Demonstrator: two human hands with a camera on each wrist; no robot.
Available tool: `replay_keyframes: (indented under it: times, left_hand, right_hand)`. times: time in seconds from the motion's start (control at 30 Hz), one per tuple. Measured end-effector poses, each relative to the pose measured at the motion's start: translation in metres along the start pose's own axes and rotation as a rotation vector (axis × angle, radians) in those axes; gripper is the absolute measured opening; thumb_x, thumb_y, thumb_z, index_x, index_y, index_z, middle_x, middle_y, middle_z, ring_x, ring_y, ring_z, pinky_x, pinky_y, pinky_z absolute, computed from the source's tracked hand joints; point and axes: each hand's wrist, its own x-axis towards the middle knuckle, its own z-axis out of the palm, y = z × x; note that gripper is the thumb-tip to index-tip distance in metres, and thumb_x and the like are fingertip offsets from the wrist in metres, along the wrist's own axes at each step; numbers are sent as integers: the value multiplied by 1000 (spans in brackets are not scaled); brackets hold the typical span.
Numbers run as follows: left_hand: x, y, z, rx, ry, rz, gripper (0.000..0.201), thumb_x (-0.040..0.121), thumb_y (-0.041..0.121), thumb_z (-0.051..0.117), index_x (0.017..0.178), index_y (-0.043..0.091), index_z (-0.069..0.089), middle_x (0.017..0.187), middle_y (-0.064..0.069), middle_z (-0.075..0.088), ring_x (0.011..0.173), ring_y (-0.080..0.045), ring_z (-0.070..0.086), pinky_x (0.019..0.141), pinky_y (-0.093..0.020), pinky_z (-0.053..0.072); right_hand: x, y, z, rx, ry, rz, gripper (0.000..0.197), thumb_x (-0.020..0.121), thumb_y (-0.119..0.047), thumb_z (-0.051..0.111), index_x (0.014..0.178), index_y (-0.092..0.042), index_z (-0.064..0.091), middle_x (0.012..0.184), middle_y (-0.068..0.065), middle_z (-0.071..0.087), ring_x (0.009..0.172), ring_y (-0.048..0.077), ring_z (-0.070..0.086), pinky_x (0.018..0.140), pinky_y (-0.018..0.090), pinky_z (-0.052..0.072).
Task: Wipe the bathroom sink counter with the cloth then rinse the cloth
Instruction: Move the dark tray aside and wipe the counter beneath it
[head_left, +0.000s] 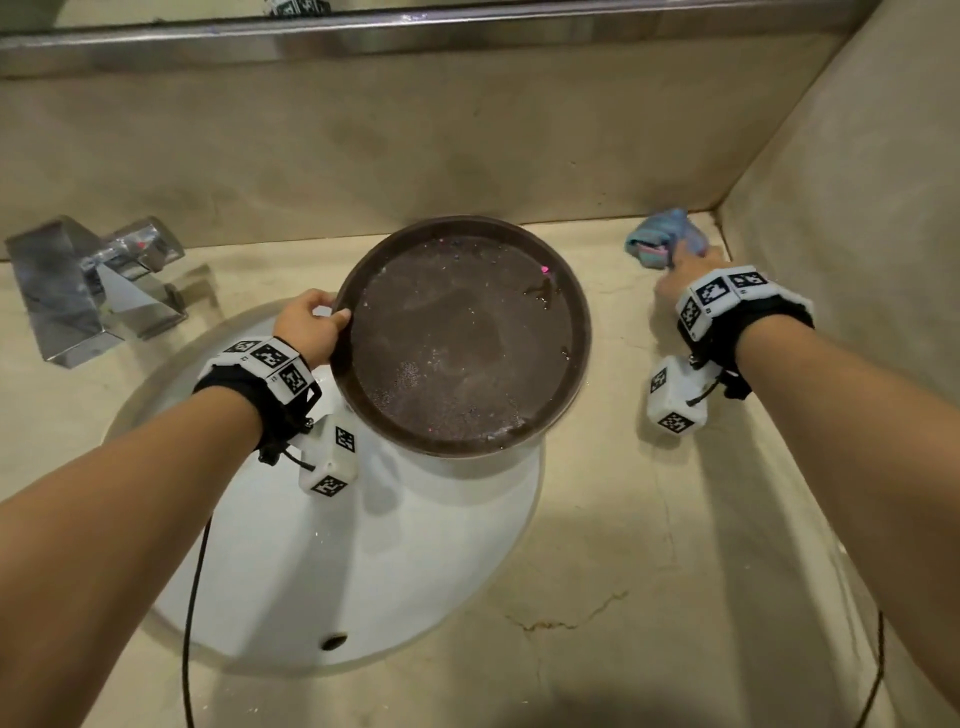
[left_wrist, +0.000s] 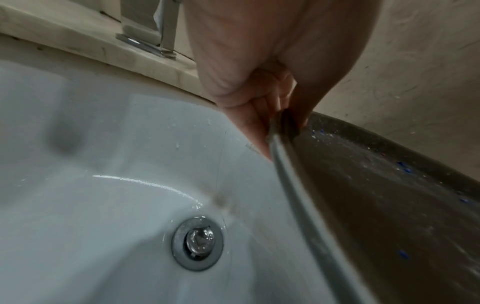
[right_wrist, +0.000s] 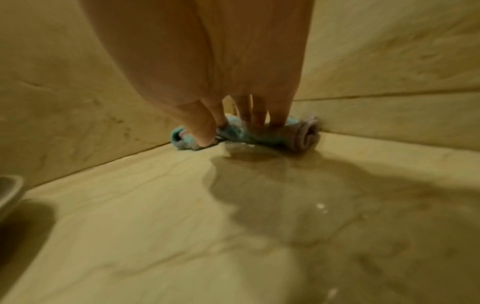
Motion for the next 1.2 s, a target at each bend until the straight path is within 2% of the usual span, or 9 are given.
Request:
replay_keyframes:
  times: [0.27,0.37,0.43,0.5,0.6,0.7,0.87,1.07,1.2]
  left_hand:
    - [-10,10,16,-26,-23,-2,4,92,15,55,91,16,51,95,-17,59,87,-30,60,86,-49,53]
    - [-16,12,25,-53,-71,0,23,94,10,52,74,20,47,87,-12,59,75,-27,59,63,-34,58]
    - [-23,14,33,-75,-107,-3,28,94,8,50,71,22,45,77,-7,57,63,-21,57,43,-24,55]
    - [-32,16,43,-80,-110,-10,30,94,8,50,68,22,44,78,-7,56,64,-20,57,51,-30,57]
    - [-45,20,54,-58,-97,-18,25,94,14,51,70,18,45,94,-14,58,80,-28,60,71,-41,54]
    - [-51,22,55,3,-137,-25,22,95,33,47,99,11,53,102,-14,58,84,-32,61,67,-38,54]
    - [-61,21,51,88,-156,-97,47,92,32,54,122,-4,52,98,-17,60,68,-30,62,38,-25,53]
    - [-69,27,62,204,-245,-54,34,92,6,51,123,-8,51,119,-24,61,77,-34,69,37,-28,52]
    - [-55,29,67,208,-326,-14,41,91,6,47,132,-3,47,109,-16,67,37,-4,62,63,-30,60]
  right_hand:
    - [-1,23,0,-67,-111,29,50,86,-19,51,133,-3,44,134,22,48,124,39,48,101,47,42]
    - [-13,28,1,-44,-154,-4,35,92,-12,49,125,-2,53,112,16,56,115,32,51,99,40,41]
    - [-5,37,9,-22,-184,-29,15,86,-7,47,84,-15,59,76,10,48,84,26,47,67,30,39]
    - [-34,33,-2,-6,-147,-163,21,73,-9,33,61,-24,25,61,1,18,66,19,23,57,26,9]
    - [-96,40,-6,-14,-270,-119,33,86,7,36,62,-16,30,62,2,9,81,20,20,64,28,22]
    - [-127,64,1,54,-320,-1,40,79,3,52,54,-23,34,59,2,29,59,21,28,55,33,28]
    - [-145,90,5,363,-187,133,11,87,-14,56,79,-9,62,74,10,63,66,26,63,59,33,53]
    - [-163,92,23,258,-252,35,55,88,-17,62,140,-21,44,135,14,52,118,33,54,97,37,45]
    - [-164,99,26,471,-342,97,39,89,-11,60,127,-16,55,94,22,63,80,31,58,74,45,54]
